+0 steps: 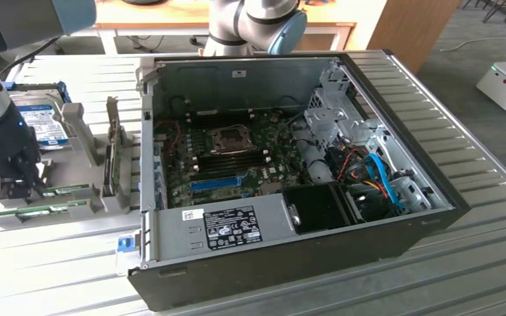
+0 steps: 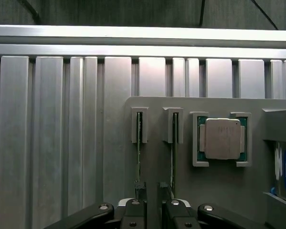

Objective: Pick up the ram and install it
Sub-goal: 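Pick up the ram and move it above insertion slot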

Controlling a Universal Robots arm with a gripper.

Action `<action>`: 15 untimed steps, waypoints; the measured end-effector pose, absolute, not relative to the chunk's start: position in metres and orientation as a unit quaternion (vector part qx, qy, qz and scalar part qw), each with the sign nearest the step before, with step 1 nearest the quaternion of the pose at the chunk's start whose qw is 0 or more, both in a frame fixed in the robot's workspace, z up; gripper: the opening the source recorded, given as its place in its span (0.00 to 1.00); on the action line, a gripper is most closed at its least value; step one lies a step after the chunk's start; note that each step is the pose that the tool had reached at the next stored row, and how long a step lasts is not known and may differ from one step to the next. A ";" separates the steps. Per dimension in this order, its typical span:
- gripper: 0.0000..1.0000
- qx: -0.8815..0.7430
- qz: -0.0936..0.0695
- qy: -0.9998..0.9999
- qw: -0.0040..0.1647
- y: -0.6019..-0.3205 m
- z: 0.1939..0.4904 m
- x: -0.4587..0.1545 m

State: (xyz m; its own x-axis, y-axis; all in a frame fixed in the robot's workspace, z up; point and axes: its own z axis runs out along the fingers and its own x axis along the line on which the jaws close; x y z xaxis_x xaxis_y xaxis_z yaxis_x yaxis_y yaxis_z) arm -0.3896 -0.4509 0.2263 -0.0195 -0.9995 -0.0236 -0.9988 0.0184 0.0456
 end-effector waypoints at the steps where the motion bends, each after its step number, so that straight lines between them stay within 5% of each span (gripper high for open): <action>1: 0.24 0.700 -0.025 -0.714 0.008 -0.451 0.225 -0.390; 15: 0.24 0.700 -0.025 -0.713 0.007 -0.455 0.219 -0.390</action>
State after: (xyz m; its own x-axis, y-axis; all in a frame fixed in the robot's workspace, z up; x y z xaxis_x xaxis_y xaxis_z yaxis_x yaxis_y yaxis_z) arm -0.3895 -0.4551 0.2195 -0.0193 -0.9995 -0.0237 -0.9988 0.0182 0.0455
